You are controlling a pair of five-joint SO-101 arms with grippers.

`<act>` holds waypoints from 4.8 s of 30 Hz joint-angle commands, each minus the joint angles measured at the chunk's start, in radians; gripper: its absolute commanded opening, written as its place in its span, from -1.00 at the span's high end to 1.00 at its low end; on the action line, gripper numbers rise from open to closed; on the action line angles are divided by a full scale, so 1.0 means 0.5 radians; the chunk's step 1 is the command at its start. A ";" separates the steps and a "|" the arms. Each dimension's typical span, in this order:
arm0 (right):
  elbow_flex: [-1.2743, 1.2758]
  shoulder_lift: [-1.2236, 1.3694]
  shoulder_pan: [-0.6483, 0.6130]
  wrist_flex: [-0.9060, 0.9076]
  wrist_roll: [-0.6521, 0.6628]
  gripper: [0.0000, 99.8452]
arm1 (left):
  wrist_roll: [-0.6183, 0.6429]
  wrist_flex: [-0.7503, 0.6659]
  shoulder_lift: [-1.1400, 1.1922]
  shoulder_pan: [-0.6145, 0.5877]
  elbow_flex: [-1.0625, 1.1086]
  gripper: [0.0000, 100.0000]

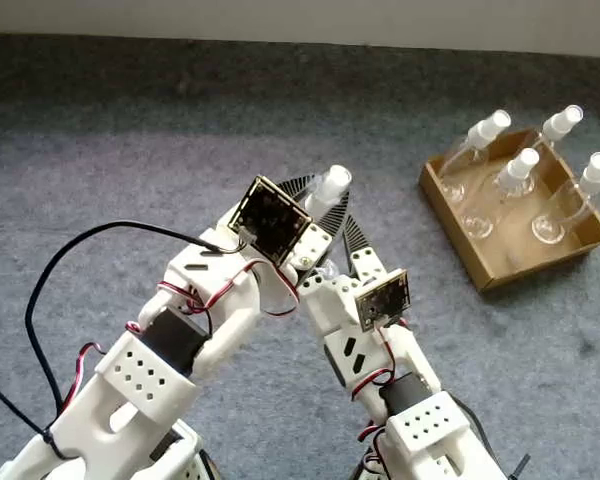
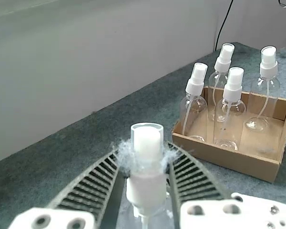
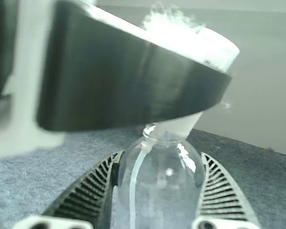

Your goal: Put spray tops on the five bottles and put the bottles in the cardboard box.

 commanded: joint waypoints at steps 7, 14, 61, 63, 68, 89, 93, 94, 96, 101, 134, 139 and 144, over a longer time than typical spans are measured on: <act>0.192 -0.008 0.020 -0.008 0.021 0.68 | 0.255 -0.123 -0.367 -0.014 0.226 0.87; 0.192 -0.008 0.020 -0.008 0.021 0.68 | 0.255 -0.230 -0.385 -0.060 0.339 0.87; 0.195 -0.008 0.020 -0.005 0.021 0.68 | 0.129 0.605 -1.162 -0.189 0.345 0.54; 0.195 -0.008 0.020 -0.005 0.021 0.68 | 0.129 0.706 -1.284 -0.229 0.348 0.54; 0.195 -0.008 0.020 0.008 0.021 0.68 | 0.129 0.838 -1.499 -0.428 0.351 0.55; 0.195 -0.008 0.020 0.008 0.018 0.68 | 0.123 1.212 -1.873 -1.045 0.437 0.99; 0.183 -0.008 0.023 0.008 0.018 0.68 | 0.123 1.212 -1.873 -1.211 0.621 0.99; 0.176 -0.008 0.026 0.008 0.018 0.68 | 0.123 1.212 -1.873 -1.241 0.692 0.99; 0.176 -0.008 0.097 0.008 0.018 0.68 | 0.123 1.209 -1.873 -1.293 0.827 0.99; 0.146 -0.011 0.443 0.011 0.009 0.68 | 0.132 1.221 -1.873 -1.376 1.057 0.99; -1.278 0.094 1.720 0.916 0.018 0.68 | 0.126 1.636 -1.873 -1.364 1.588 0.99; -1.554 0.446 1.898 0.916 0.006 0.68 | 0.126 1.651 -1.873 -1.361 1.588 0.99; -1.714 0.778 2.076 0.901 0.003 0.68 | 0.126 1.654 -1.873 -1.361 1.588 0.99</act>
